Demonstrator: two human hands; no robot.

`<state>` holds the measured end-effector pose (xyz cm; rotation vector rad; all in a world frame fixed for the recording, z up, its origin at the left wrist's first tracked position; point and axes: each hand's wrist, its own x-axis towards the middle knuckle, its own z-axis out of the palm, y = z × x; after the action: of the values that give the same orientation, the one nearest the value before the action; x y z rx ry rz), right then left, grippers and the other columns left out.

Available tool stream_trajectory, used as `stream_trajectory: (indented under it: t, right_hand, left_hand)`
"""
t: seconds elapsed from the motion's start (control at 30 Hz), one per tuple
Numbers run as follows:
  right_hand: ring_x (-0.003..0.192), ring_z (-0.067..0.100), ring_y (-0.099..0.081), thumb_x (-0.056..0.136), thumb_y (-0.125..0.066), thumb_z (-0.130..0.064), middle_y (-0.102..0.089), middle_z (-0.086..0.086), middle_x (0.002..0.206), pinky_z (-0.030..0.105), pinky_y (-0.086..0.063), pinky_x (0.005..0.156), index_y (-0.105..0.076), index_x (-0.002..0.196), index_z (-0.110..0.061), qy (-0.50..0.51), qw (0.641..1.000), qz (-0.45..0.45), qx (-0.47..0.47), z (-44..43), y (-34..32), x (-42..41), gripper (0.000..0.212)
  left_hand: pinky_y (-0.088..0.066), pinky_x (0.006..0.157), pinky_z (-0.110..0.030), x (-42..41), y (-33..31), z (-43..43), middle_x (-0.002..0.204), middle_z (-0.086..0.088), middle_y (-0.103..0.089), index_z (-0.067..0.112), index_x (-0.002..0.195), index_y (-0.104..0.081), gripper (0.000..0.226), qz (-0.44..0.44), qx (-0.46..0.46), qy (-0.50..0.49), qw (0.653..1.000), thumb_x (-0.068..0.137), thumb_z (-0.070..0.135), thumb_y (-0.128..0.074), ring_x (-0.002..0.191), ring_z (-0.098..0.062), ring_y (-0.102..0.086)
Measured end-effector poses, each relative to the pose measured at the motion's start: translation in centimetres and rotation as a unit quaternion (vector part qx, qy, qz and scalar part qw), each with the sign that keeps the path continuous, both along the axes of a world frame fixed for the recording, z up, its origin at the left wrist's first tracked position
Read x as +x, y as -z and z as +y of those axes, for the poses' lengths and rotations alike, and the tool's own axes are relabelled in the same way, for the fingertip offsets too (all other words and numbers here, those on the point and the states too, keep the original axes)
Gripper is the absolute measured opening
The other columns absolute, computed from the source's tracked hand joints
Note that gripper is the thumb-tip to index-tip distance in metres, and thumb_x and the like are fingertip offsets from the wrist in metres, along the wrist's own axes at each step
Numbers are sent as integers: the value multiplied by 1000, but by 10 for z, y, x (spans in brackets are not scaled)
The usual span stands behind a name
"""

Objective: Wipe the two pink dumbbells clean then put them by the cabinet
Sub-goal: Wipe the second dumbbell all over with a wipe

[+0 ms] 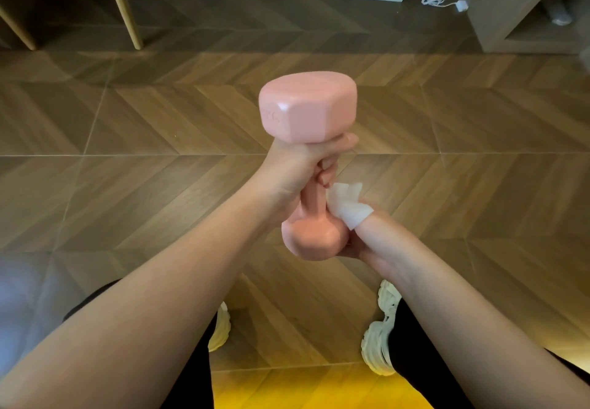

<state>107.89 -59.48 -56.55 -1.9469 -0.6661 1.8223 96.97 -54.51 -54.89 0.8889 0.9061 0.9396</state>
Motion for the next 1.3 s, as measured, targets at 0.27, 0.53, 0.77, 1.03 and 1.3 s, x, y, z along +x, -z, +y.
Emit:
stream_trajectory:
  t: [0.27, 0.53, 0.77, 1.03, 1.3]
  right_hand:
    - [61, 18, -47, 82, -65, -13, -54, -1, 66, 25, -32, 52, -47, 70, -14, -83, 858, -366, 351, -3, 14, 35, 22]
    - [67, 9, -64, 82, -75, -18, -70, -4, 71, 19, -47, 60, -69, 85, -7, 13, 937, -110, 330, -3, 8, 19, 13]
    - [89, 14, -72, 98, -54, -25, -77, 4, 83, 30, -51, 90, -80, 69, -18, 39, 957, 140, 252, -11, 3, 24, 39]
    - [79, -5, -64, 80, -78, -16, -70, -16, 84, 7, -43, 64, -64, 88, -32, -88, 950, -74, 291, -6, 15, 16, 23]
    - [66, -3, -60, 89, -70, -26, -69, -10, 71, 10, -40, 54, -69, 81, -24, -137, 945, -65, 289, -8, 26, 3, 8]
  left_hand:
    - [-31, 45, -24, -8, 8, 2, 46, 5, -34, 26, 49, -49, 33, 22, -33, -34, 999, 73, 15, -69, 41, -11, -31]
    - [-31, 47, -27, 1, 10, 3, 46, 4, -35, 22, 51, -47, 33, -16, -56, -46, 997, 74, 12, -69, 43, -14, -33]
    - [-27, 55, -31, -3, 15, 5, 48, 3, -36, 22, 51, -50, 36, -36, -79, -71, 994, 79, 9, -69, 45, -13, -35]
    - [-35, 54, -27, 3, 16, 4, 52, 2, -40, 18, 59, -48, 30, -25, -95, -65, 993, 76, 13, -73, 56, -16, -40]
    - [-40, 67, -34, 4, 15, 3, 60, -2, -48, 17, 64, -56, 19, 9, -82, -44, 996, 71, 17, -74, 70, -21, -49]
